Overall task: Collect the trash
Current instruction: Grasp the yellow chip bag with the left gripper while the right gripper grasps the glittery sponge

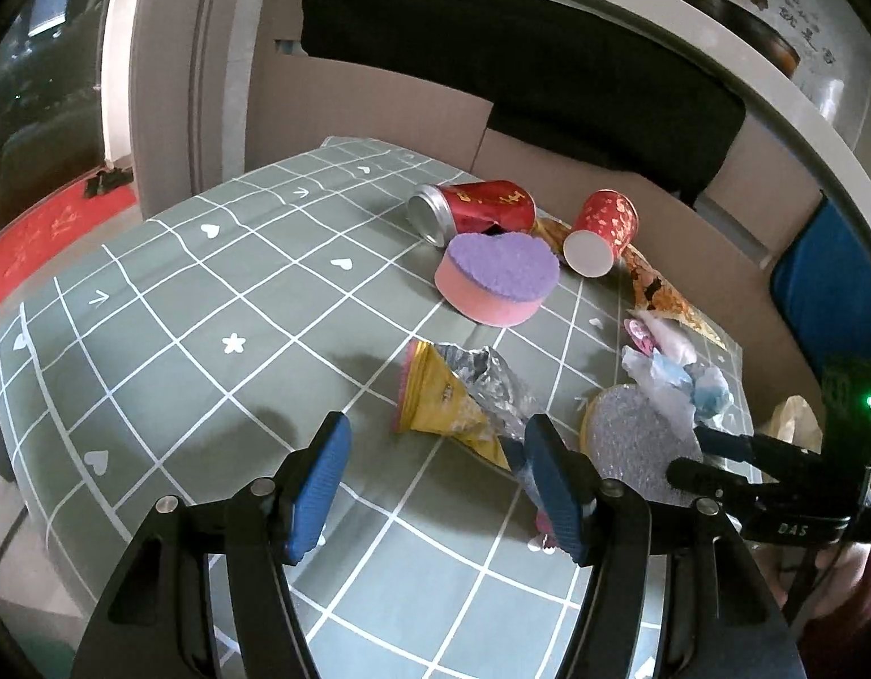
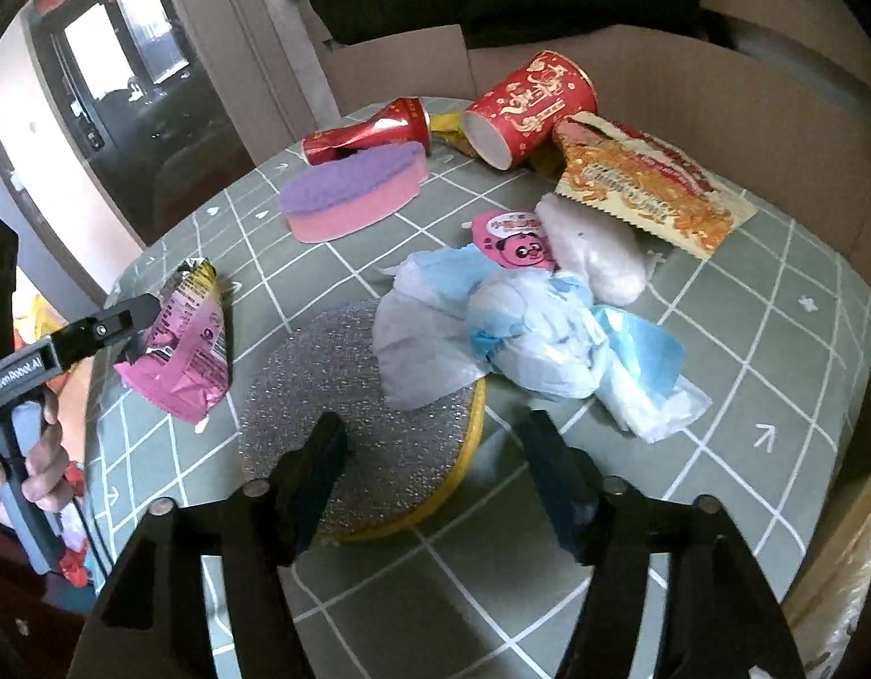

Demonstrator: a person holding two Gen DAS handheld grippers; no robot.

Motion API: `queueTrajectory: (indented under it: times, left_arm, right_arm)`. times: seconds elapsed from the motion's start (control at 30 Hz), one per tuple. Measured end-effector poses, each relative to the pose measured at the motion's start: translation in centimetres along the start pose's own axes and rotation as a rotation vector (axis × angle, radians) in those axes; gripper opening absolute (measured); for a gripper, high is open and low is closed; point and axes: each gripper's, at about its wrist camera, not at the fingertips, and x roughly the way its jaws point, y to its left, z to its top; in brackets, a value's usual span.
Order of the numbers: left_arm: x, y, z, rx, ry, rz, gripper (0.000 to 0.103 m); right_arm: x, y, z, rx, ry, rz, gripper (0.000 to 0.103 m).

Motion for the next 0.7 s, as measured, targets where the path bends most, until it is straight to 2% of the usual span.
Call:
queueTrajectory:
  times: [0.13,0.2,0.23,0.3,0.37,0.43,0.53,0.7]
  left_arm:
    - [-0.5,0.2,-0.2,-0.021,-0.006,-0.005,0.064]
    - [-0.9,0.4,-0.3,-0.034,-0.012,-0.014,0.064]
    - [-1.0,0.4,-0.4,-0.038,-0.013,-0.018,0.064]
    - [-1.4,0.5,-0.6,-0.042,-0.013,-0.026,0.064]
    - [-1.5,0.4,-0.8,-0.043,-0.005,-0.027,0.064]
    - [-1.7,0.1,-1.1,-0.048,0.002,-0.035,0.064]
    - [-1.8,-0.4,-1.2,-0.072,0.008,-0.062,0.064]
    - [-0.6,-2.1,-1.0,-0.126,0.036,-0.126,0.064]
  right_arm:
    - [0.6,1.0,0.1,-0.036,0.022,-0.019,0.081]
    - [0.8,1.7,0.1,-0.072,0.036,-0.044,0.081]
    - [0.9,1.9,0.0,-0.079,0.034,-0.052,0.077]
    - [0.6,2.1,0.0,-0.087,0.026,-0.042,0.058]
    - [0.0,2.2,0.0,-0.095,0.006,-0.051,0.029]
    - [-0.9,2.0,-0.1,-0.093,-0.015,-0.075,0.017]
    - [-2.7,1.2,-0.5,-0.055,-0.053,-0.041,0.013]
    - [-5.9,0.4,-1.5,-0.037,-0.112,-0.039,0.011]
